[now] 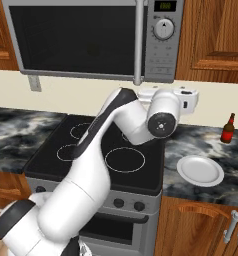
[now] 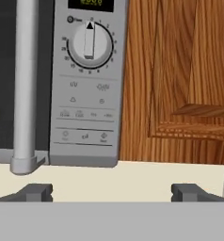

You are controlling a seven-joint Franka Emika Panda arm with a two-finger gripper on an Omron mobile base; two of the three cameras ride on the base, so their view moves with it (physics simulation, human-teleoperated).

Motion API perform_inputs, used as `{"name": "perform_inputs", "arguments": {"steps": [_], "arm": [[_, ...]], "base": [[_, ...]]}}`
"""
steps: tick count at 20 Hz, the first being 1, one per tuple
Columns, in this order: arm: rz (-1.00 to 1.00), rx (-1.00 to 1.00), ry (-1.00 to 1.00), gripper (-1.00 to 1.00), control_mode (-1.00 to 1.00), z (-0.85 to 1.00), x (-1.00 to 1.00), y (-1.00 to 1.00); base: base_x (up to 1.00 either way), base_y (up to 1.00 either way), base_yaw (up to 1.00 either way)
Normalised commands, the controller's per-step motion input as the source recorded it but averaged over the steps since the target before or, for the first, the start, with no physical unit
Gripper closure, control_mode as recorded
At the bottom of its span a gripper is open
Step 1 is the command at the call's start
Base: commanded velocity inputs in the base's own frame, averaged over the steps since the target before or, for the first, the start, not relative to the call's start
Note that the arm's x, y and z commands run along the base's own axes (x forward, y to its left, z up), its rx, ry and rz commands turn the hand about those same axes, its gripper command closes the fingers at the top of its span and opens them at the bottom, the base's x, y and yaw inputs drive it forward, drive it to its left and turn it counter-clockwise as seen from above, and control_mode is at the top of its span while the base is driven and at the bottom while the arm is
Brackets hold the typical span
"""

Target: Pick the cheese from the counter and place it in the microwave. Then turn on the microwave.

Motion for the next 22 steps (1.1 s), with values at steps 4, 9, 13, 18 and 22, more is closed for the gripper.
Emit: {"name": "perform_inputs", "arguments": {"steps": [4,9,13,18,22], "arm": [[0.0,0.0,0.0,-1.0,-1.0,0.0,0.28,-0.13],[0.0,0.0,0.0,-1.0,-1.0,0.0,0.26,-0.03],[0.0,0.0,0.0,-1.0,-1.0,0.0,0.32,-0.04],[0.0,0.0,0.0,-1.0,-1.0,0.0,0.29,-0.05],[0.0,0.0,0.0,-1.0,-1.0,0.0,0.25,-0.09]], "base": [[0.0,0.0,0.0],[0.0,0.0,0.0],[0.0,0.0,0.0],[0.0,0.0,0.0],[0.0,0.0,0.0]]}}
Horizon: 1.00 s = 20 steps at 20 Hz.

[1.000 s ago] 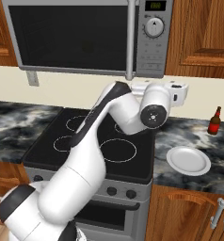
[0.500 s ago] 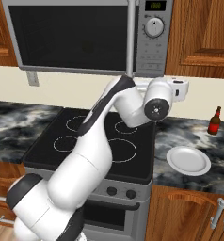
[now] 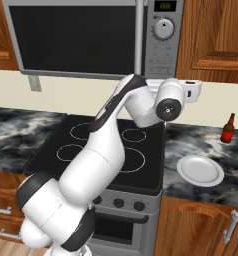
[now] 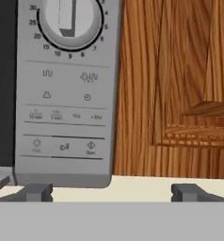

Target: Pick the cheese from the counter and place it in the microwave. Then turn on the microwave.

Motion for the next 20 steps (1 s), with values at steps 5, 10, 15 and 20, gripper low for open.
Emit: {"name": "perform_inputs", "arguments": {"steps": [5,10,15,20], "arm": [[0.0,0.0,0.0,-1.0,-1.0,0.0,0.24,-0.09],[0.0,0.0,0.0,-1.0,-1.0,0.0,0.24,-0.08],[0.0,0.0,0.01,-1.0,-1.0,0.0,0.24,-0.02],[0.0,0.0,0.02,-1.0,-1.0,0.0,0.21,0.0]], "base": [[0.0,0.0,0.0],[0.0,0.0,0.0],[0.0,0.0,0.0],[0.0,0.0,0.0]]}}
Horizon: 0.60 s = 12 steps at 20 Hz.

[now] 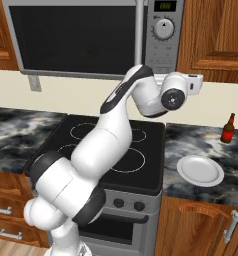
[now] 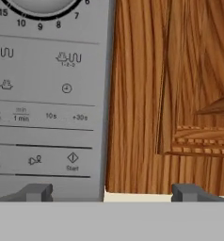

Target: Pick the cheese from the counter and place it in the microwave. Then turn on the microwave.

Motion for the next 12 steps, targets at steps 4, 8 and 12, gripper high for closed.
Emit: {"name": "perform_inputs", "arguments": {"steps": [4,8,12], "arm": [[0.0,0.0,0.03,-1.0,-1.0,0.0,0.17,0.0],[0.0,0.0,0.03,-1.0,-1.0,0.0,0.16,0.0],[0.0,0.0,0.05,-1.0,-1.0,0.0,0.15,0.0]], "base": [[0.0,0.0,0.0],[0.0,0.0,0.0],[0.0,0.0,0.0]]}}
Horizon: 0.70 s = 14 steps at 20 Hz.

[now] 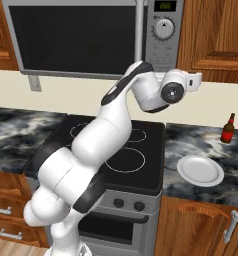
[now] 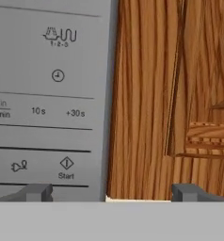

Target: Pick the cheese from the counter and place it in the microwave. Then turn on the microwave.

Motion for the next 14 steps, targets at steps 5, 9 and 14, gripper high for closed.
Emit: {"name": "perform_inputs", "arguments": {"steps": [5,9,14], "arm": [[0.0,0.01,0.04,-1.0,-1.0,0.0,0.14,0.0],[0.0,0.02,0.05,-1.0,-1.0,0.0,0.16,0.0],[0.0,0.02,0.04,-1.0,-1.0,0.0,0.1,-0.01]], "base": [[0.0,0.0,0.0],[0.0,0.0,0.0],[0.0,0.0,0.0]]}}
